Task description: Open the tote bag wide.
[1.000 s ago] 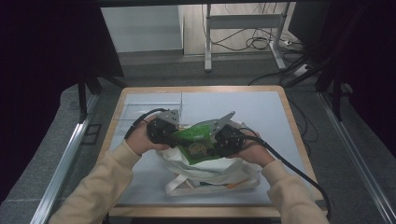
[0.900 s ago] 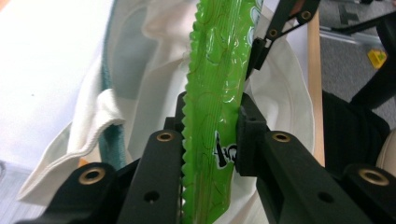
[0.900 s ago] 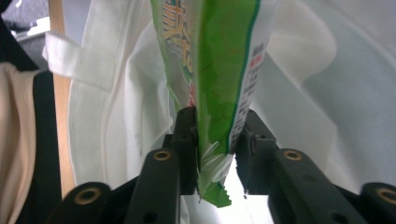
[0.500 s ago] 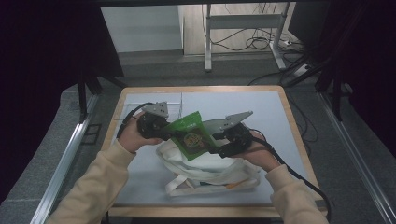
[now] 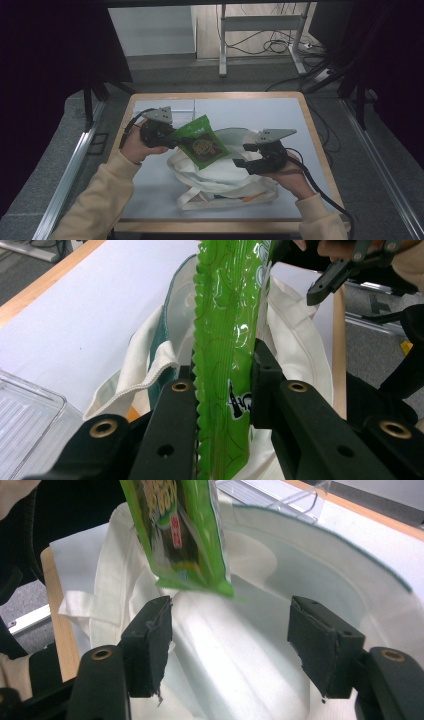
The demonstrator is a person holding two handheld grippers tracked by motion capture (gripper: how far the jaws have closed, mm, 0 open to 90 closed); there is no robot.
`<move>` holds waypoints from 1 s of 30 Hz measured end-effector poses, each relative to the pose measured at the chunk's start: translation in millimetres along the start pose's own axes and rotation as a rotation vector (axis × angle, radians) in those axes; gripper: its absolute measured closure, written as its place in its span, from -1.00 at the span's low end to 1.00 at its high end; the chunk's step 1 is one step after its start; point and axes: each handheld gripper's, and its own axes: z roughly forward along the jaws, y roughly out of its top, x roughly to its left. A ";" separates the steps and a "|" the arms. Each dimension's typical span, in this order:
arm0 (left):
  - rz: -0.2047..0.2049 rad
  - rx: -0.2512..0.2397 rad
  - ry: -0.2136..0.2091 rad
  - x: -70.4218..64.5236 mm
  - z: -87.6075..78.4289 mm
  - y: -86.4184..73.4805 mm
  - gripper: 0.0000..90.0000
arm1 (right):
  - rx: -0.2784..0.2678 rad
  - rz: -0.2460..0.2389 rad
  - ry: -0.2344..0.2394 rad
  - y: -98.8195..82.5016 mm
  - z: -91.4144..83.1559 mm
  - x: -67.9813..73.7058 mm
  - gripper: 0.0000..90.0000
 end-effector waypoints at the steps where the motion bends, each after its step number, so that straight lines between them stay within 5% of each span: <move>1: 0.000 -0.001 0.003 0.2 -0.6 0.0 0.71 | 0.000 0.006 -0.007 -3.0 -1.0 0.3 -0.23; 13: -0.010 -0.034 0.010 0.2 -8.6 2.5 0.71 | -0.023 0.042 -0.026 -29.8 -7.1 3.6 -0.25; 30: -0.023 -0.115 0.035 8.5 -42.8 9.1 0.71 | -0.018 0.034 -0.027 -31.6 -4.8 6.6 -0.29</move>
